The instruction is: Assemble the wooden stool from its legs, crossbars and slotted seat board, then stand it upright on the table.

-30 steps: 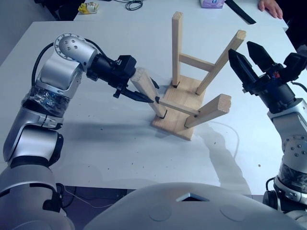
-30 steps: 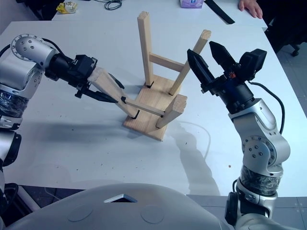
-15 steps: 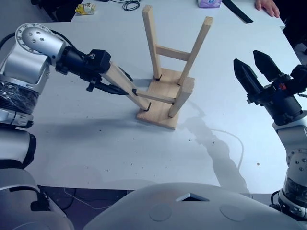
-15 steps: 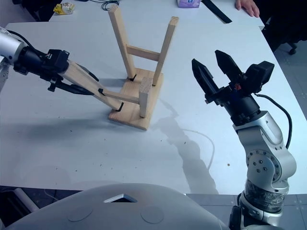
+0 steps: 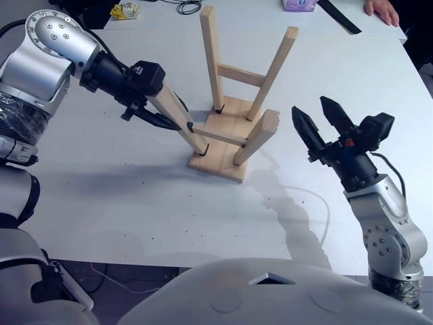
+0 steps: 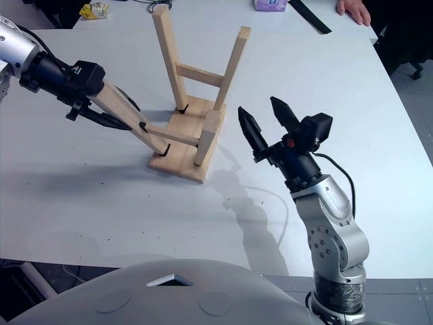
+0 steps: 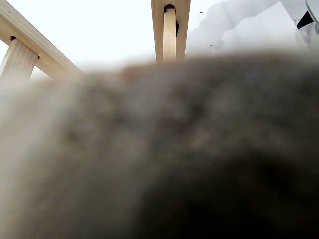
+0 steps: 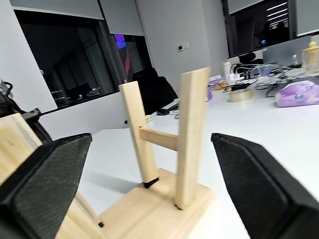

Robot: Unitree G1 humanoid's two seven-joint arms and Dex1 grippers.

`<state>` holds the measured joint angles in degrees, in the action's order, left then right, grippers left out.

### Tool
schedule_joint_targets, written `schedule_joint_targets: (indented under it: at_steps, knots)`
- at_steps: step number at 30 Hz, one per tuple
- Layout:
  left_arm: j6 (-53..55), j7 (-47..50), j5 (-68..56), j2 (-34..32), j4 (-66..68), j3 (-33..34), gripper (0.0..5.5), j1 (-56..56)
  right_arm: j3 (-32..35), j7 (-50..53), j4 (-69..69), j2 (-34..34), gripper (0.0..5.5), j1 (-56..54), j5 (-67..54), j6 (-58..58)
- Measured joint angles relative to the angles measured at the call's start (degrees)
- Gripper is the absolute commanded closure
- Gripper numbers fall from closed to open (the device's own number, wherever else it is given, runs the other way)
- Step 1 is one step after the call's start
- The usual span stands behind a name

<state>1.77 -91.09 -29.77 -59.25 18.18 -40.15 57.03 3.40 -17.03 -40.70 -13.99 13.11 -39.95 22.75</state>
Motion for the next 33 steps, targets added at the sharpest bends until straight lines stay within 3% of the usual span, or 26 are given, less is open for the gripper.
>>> schedule_joint_targets:
  at_steps: [7,14,33]
  knots:
    - [5.0,1.9,2.7,0.1,-9.3,8.9,3.45,-8.2,-7.0,18.0,-7.4,8.9,1.08,-3.1,1.4,5.6]
    - [9.4,3.2,4.2,0.8,-14.4,13.7,3.45,-12.6,-11.4,32.8,-10.2,16.9,1.08,-6.7,6.4,9.3]
    - [14.7,2.4,9.4,5.2,-15.0,15.1,3.45,-10.7,-14.0,37.4,-7.7,17.6,1.08,-10.3,18.8,9.4]
